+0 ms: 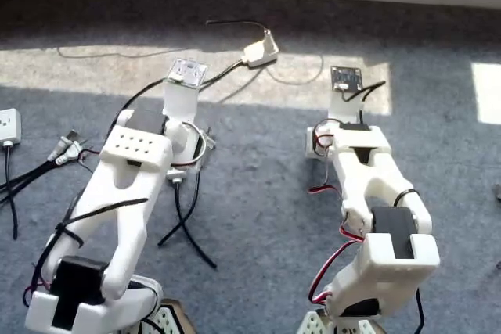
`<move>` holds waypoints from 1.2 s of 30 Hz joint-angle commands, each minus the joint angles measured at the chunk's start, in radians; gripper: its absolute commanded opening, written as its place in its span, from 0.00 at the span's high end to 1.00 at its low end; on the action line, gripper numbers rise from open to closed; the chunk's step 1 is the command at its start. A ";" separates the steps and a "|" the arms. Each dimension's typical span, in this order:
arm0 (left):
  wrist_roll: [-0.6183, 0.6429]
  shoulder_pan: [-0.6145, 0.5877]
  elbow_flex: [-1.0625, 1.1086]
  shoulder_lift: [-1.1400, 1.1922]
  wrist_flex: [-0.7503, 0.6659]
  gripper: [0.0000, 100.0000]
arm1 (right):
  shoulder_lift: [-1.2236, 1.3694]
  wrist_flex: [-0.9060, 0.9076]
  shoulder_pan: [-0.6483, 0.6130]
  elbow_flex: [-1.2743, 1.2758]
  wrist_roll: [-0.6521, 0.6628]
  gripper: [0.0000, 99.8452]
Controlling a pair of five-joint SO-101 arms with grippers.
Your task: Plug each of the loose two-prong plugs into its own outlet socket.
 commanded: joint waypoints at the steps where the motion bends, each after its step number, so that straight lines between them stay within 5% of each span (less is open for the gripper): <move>1: 0.023 -0.001 -0.088 0.173 -0.071 0.79 | 0.002 -0.002 -0.001 -0.047 0.009 0.99; 8: 0.118 0.005 -0.364 0.555 -0.063 0.79 | 0.002 -0.002 -0.001 -0.047 0.009 0.99; 36: 0.172 0.108 -0.397 0.573 -0.114 0.81 | 0.002 -0.002 -0.001 -0.047 0.009 0.99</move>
